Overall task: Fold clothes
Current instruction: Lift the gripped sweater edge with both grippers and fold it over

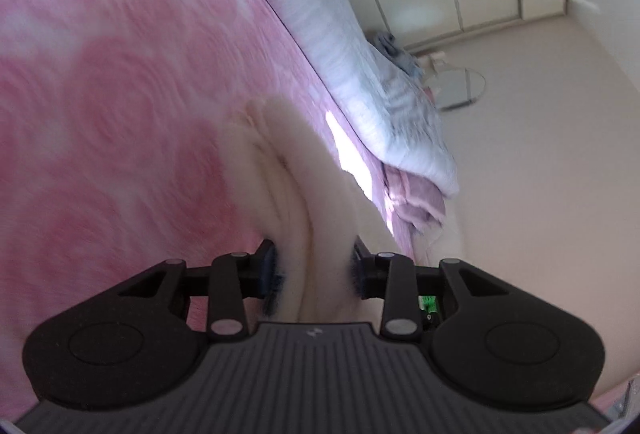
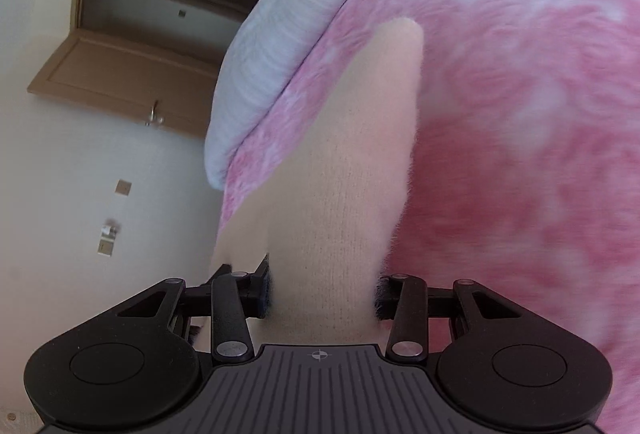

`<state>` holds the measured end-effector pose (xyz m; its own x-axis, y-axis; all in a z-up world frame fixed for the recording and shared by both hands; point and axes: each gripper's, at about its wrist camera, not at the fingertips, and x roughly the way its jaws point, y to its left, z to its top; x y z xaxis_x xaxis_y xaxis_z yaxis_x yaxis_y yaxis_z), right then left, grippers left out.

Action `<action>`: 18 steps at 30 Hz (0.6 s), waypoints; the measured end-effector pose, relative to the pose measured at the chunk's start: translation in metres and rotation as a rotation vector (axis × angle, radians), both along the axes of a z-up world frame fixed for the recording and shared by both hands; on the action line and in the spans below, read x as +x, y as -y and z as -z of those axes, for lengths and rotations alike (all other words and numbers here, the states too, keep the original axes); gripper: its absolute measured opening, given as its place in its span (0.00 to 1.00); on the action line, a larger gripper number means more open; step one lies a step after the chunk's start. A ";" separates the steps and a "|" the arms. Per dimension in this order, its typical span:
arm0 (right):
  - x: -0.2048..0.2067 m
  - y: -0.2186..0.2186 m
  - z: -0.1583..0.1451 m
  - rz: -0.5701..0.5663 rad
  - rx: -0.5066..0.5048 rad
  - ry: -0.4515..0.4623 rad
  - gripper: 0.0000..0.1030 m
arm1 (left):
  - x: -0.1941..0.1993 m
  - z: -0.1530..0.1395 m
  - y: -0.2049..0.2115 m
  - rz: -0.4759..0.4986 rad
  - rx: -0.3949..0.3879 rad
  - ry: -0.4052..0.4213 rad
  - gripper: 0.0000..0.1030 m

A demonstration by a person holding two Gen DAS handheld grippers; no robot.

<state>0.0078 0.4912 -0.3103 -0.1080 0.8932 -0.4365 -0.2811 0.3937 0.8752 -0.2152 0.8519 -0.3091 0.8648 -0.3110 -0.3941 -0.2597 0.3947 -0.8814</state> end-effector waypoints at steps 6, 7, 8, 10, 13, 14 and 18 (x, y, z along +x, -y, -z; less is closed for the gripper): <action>-0.025 -0.071 -0.042 -0.101 0.005 -0.075 0.40 | -0.072 -0.063 -0.055 -0.131 0.008 -0.061 0.30; -0.032 -0.086 -0.049 -0.121 0.009 -0.086 0.40 | -0.087 -0.073 -0.066 -0.154 0.011 -0.070 0.30; -0.039 -0.102 -0.055 -0.142 0.013 -0.096 0.40 | -0.102 -0.083 -0.077 -0.175 0.017 -0.079 0.30; -0.053 -0.136 -0.066 -0.180 0.015 -0.113 0.40 | -0.130 -0.096 -0.102 -0.214 0.024 -0.097 0.30; -0.075 -0.195 -0.075 -0.232 0.017 -0.134 0.40 | -0.166 -0.110 -0.158 -0.268 0.024 -0.118 0.30; -0.083 -0.217 -0.077 -0.245 0.015 -0.137 0.40 | -0.175 -0.113 -0.177 -0.280 0.027 -0.124 0.30; -0.116 -0.298 -0.074 -0.272 0.007 -0.150 0.40 | -0.204 -0.114 -0.256 -0.308 0.049 -0.143 0.30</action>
<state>-0.1081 0.7892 -0.2359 -0.4061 0.8255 -0.3919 -0.2433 0.3158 0.9171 -0.4194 1.1075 -0.1950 0.8499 -0.0218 -0.5265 -0.4931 0.3196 -0.8092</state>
